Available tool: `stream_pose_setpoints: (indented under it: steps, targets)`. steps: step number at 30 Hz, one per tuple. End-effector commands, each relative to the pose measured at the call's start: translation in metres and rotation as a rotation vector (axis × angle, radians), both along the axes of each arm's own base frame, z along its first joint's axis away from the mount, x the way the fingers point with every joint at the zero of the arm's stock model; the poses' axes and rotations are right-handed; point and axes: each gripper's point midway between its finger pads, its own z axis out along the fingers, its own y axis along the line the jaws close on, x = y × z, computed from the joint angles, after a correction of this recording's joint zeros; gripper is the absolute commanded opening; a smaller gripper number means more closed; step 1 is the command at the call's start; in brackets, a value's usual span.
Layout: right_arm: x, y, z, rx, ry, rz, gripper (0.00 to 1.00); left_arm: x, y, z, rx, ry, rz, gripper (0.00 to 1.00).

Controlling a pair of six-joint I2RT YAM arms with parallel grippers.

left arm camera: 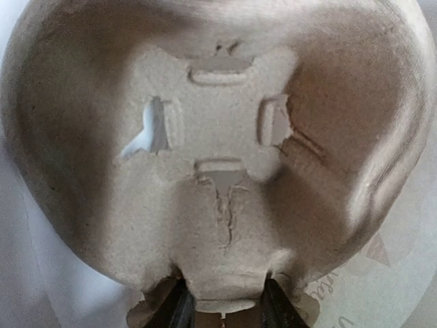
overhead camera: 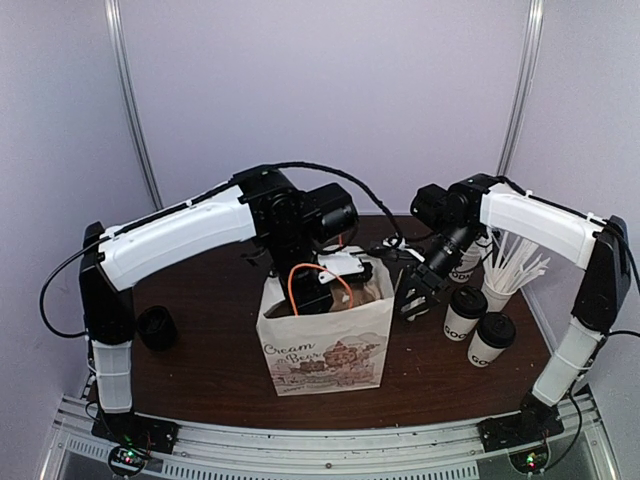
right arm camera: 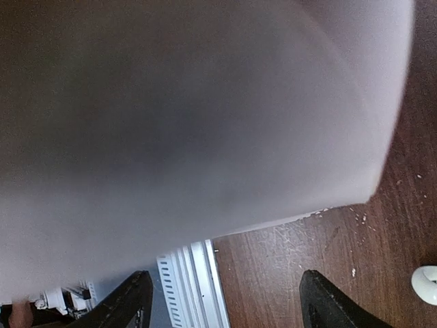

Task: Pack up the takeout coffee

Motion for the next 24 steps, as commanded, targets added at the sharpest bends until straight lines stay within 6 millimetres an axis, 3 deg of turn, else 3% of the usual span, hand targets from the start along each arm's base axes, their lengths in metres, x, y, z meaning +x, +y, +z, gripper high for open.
stream_pose_setpoints:
  steps: [1,8,18,24]
  targets:
    - [-0.009,0.017,-0.001,0.01,0.039,0.045,0.78,-0.014,0.016,0.005,0.036,0.022,0.031,0.3]
    - [-0.012,0.023,-0.003,0.022,0.068,0.058,0.77,-0.018,0.032,-0.022,0.148,0.054,0.058,0.32]
    - [-0.013,0.021,-0.003,0.016,0.058,0.056,0.77,-0.015,0.03,-0.041,0.196,0.064,0.06,0.4]
    - [-0.013,0.022,-0.003,0.02,0.062,0.057,0.77,-0.019,0.04,-0.066,0.275,0.1,0.059,0.39]
